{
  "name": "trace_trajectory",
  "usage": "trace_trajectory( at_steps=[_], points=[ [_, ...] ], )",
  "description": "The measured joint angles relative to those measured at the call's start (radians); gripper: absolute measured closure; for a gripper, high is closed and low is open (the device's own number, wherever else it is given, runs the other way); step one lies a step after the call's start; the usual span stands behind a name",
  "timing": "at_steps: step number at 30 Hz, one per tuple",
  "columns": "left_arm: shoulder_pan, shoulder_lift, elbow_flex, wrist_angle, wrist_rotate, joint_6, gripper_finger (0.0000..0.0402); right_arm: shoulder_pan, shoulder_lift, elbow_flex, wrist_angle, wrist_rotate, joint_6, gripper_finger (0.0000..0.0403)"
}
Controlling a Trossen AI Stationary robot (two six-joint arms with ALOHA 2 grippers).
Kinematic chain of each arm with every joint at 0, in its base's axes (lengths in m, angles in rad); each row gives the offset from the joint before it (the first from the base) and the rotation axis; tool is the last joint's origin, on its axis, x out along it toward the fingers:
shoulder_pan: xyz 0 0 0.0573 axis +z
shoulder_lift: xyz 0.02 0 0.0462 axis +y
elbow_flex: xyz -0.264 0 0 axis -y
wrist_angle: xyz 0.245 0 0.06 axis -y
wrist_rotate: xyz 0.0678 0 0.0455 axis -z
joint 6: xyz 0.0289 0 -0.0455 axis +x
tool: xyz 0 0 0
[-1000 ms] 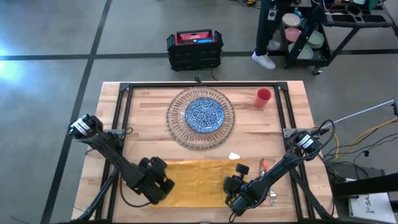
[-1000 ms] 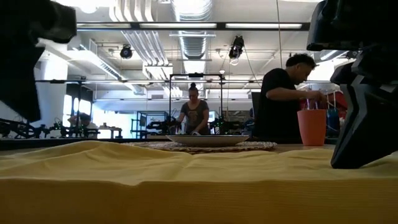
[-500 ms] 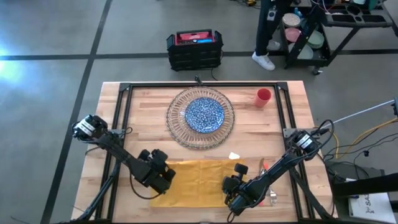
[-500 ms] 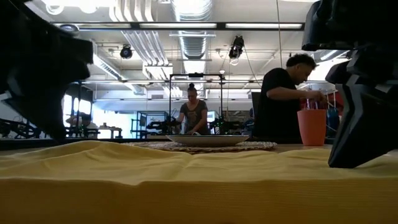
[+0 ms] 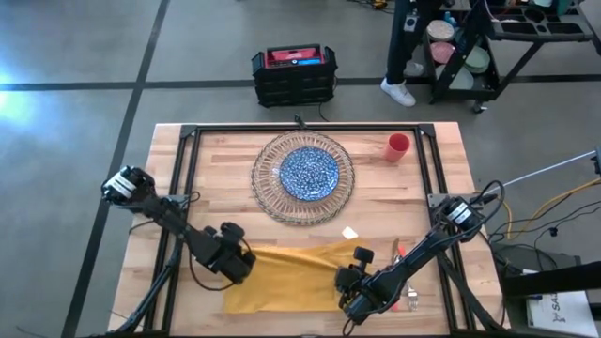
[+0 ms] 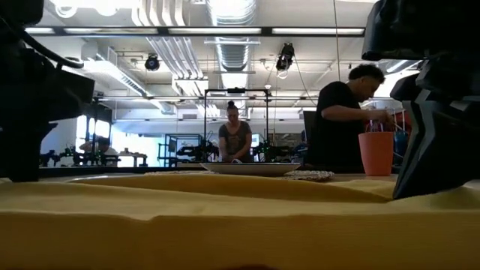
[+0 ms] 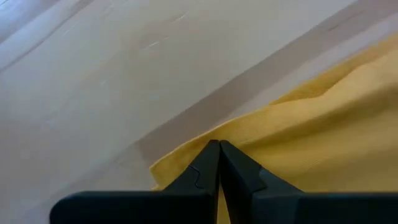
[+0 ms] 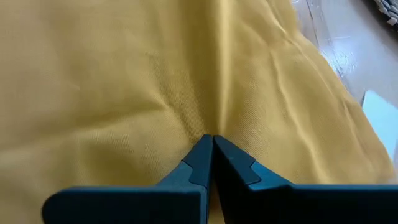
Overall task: Set table place
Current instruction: Fold the yellow napkin
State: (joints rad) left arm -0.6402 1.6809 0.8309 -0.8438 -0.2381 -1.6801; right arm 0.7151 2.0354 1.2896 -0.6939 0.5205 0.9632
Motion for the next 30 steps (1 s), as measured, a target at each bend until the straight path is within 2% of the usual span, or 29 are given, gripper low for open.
trace_trajectory(
  at_steps=[6,14,20,24,30],
  points=[
    [-0.001,-0.024,0.035,-0.065,0.007,-0.005,0.0402,-0.002,0.000,0.000,0.000,0.003,0.002,0.0403],
    [-0.003,-0.023,0.159,-0.064,-0.154,0.095,0.0402,0.000,0.000,0.000,-0.007,-0.001,0.004,0.0403],
    [-0.011,-0.023,0.218,-0.062,-0.183,0.127,0.0402,0.001,-0.001,0.000,-0.008,0.000,0.017,0.0403],
    [-0.048,-0.024,0.237,-0.013,-0.184,0.120,0.0402,0.013,-0.013,0.000,-0.019,0.017,0.059,0.0403],
    [-0.117,0.024,0.239,0.229,-0.254,0.042,0.0402,-0.008,-0.073,0.045,-0.020,0.069,0.082,0.0403]
  ],
)
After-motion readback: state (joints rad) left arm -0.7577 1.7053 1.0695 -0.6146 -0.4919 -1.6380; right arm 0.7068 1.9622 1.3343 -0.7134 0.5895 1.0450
